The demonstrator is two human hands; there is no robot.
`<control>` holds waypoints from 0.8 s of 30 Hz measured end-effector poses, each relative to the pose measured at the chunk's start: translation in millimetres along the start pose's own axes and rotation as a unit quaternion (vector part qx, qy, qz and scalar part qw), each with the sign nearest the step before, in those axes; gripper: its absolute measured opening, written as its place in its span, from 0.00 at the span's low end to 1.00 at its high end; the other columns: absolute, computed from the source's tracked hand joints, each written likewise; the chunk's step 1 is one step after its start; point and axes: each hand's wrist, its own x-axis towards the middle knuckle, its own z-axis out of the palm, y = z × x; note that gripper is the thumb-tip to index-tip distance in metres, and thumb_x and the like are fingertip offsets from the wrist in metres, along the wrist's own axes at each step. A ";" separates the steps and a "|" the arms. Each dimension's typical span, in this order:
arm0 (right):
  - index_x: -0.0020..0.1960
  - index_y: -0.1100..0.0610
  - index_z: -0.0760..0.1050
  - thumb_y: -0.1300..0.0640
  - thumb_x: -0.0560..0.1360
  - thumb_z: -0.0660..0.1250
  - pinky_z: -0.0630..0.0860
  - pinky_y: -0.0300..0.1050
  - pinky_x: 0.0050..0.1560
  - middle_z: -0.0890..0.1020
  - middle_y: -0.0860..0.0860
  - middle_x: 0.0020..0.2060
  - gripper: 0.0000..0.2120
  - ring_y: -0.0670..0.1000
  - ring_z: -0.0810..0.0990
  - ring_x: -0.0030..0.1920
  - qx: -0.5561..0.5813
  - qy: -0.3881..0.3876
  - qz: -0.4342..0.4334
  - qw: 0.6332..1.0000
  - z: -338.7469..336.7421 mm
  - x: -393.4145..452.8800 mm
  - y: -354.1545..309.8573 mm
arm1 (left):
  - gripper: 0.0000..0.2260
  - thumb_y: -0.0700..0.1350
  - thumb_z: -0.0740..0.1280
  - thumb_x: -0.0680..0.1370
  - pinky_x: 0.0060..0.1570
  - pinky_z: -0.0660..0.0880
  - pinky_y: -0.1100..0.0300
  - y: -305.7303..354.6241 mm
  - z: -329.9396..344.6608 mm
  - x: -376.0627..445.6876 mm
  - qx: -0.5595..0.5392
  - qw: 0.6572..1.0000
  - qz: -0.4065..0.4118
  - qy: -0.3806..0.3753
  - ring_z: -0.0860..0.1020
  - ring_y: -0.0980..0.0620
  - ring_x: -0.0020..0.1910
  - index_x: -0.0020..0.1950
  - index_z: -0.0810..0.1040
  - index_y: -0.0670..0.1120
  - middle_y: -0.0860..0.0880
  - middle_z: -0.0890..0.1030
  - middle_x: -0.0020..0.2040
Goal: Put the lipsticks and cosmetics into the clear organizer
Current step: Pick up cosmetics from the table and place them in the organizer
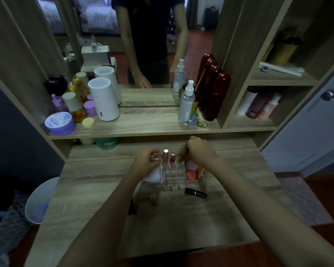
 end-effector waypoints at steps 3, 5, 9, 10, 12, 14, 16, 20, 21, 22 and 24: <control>0.55 0.61 0.77 0.65 0.71 0.71 0.77 0.52 0.52 0.77 0.58 0.57 0.13 0.61 0.79 0.58 -0.027 -0.023 0.000 0.999 7.5 13.2 -4.5 | 0.20 0.35 0.70 0.72 0.58 0.74 0.58 -7.7 -8.2 -3.6 -0.001 1.000 -0.009 0.015 0.77 0.47 0.58 0.63 0.74 0.40 0.41 0.79 0.60; 0.55 0.60 0.78 0.64 0.69 0.74 0.77 0.51 0.52 0.78 0.58 0.56 0.15 0.61 0.79 0.58 -0.030 -0.035 0.003 0.999 9.7 19.8 -4.6 | 0.20 0.35 0.69 0.72 0.61 0.73 0.56 -11.7 -14.3 -5.7 -0.009 0.999 -0.024 0.028 0.77 0.47 0.59 0.63 0.74 0.40 0.41 0.79 0.61; 0.54 0.60 0.78 0.64 0.70 0.73 0.79 0.52 0.53 0.81 0.59 0.55 0.13 0.60 0.81 0.56 -0.027 -0.071 0.008 0.997 16.1 27.4 -3.8 | 0.19 0.36 0.69 0.72 0.60 0.73 0.58 -19.1 -22.7 -10.6 -0.011 0.998 -0.034 0.046 0.77 0.47 0.59 0.63 0.75 0.40 0.41 0.79 0.61; 0.53 0.59 0.79 0.65 0.69 0.73 0.79 0.52 0.53 0.81 0.59 0.54 0.13 0.61 0.81 0.55 -0.030 -0.077 0.008 0.997 17.2 28.2 -4.4 | 0.19 0.36 0.69 0.72 0.59 0.72 0.58 -20.3 -23.9 -12.0 -0.009 0.998 -0.032 0.048 0.77 0.47 0.59 0.63 0.75 0.40 0.41 0.79 0.61; 0.53 0.59 0.79 0.64 0.70 0.72 0.79 0.51 0.52 0.82 0.59 0.54 0.12 0.61 0.82 0.55 -0.032 -0.085 0.008 0.996 18.4 28.3 -5.7 | 0.18 0.36 0.69 0.72 0.59 0.73 0.57 -21.6 -25.6 -13.2 -0.003 0.998 -0.028 0.050 0.77 0.47 0.59 0.62 0.75 0.40 0.41 0.79 0.61; 0.54 0.60 0.79 0.64 0.71 0.70 0.80 0.53 0.53 0.82 0.59 0.54 0.12 0.61 0.82 0.55 -0.017 -0.095 0.009 0.995 19.4 27.3 -6.5 | 0.18 0.36 0.69 0.72 0.60 0.73 0.57 -21.4 -25.9 -12.8 0.001 0.998 -0.028 0.050 0.77 0.47 0.59 0.62 0.75 0.40 0.41 0.79 0.61; 0.55 0.60 0.78 0.64 0.73 0.69 0.80 0.54 0.54 0.82 0.60 0.54 0.11 0.60 0.82 0.54 -0.005 -0.108 0.010 0.994 20.7 26.0 -7.0 | 0.18 0.37 0.69 0.73 0.60 0.73 0.56 -20.0 -24.7 -11.7 0.003 0.999 -0.027 0.047 0.77 0.47 0.59 0.62 0.75 0.40 0.41 0.79 0.61; 0.57 0.60 0.77 0.63 0.74 0.67 0.80 0.52 0.54 0.82 0.59 0.54 0.11 0.59 0.82 0.55 0.004 -0.113 0.009 0.994 24.0 25.6 -7.8 | 0.18 0.37 0.69 0.73 0.60 0.73 0.58 -19.6 -21.1 -10.5 -0.004 0.999 -0.036 0.039 0.76 0.49 0.60 0.62 0.75 0.42 0.43 0.78 0.61; 0.57 0.60 0.78 0.62 0.75 0.67 0.79 0.52 0.53 0.82 0.59 0.54 0.11 0.59 0.82 0.54 0.007 -0.108 0.007 0.994 24.6 25.9 -8.0 | 0.18 0.37 0.69 0.73 0.59 0.72 0.60 -19.9 -21.0 -10.3 -0.004 0.999 -0.038 0.037 0.76 0.49 0.60 0.62 0.75 0.42 0.43 0.79 0.61; 0.56 0.60 0.78 0.61 0.75 0.67 0.79 0.53 0.53 0.82 0.59 0.54 0.10 0.60 0.82 0.54 0.008 -0.100 0.003 0.995 25.2 26.3 -8.3 | 0.18 0.37 0.69 0.73 0.58 0.72 0.60 -20.2 -21.3 -10.1 -0.005 0.999 -0.039 0.034 0.76 0.48 0.60 0.62 0.75 0.42 0.43 0.79 0.61; 0.56 0.59 0.79 0.60 0.75 0.67 0.78 0.53 0.52 0.83 0.59 0.53 0.10 0.60 0.81 0.55 0.002 -0.091 -0.003 0.996 26.2 27.0 -8.3 | 0.18 0.37 0.69 0.73 0.58 0.72 0.58 -20.4 -22.1 -10.1 -0.006 0.999 -0.040 0.030 0.77 0.48 0.60 0.63 0.75 0.41 0.42 0.79 0.61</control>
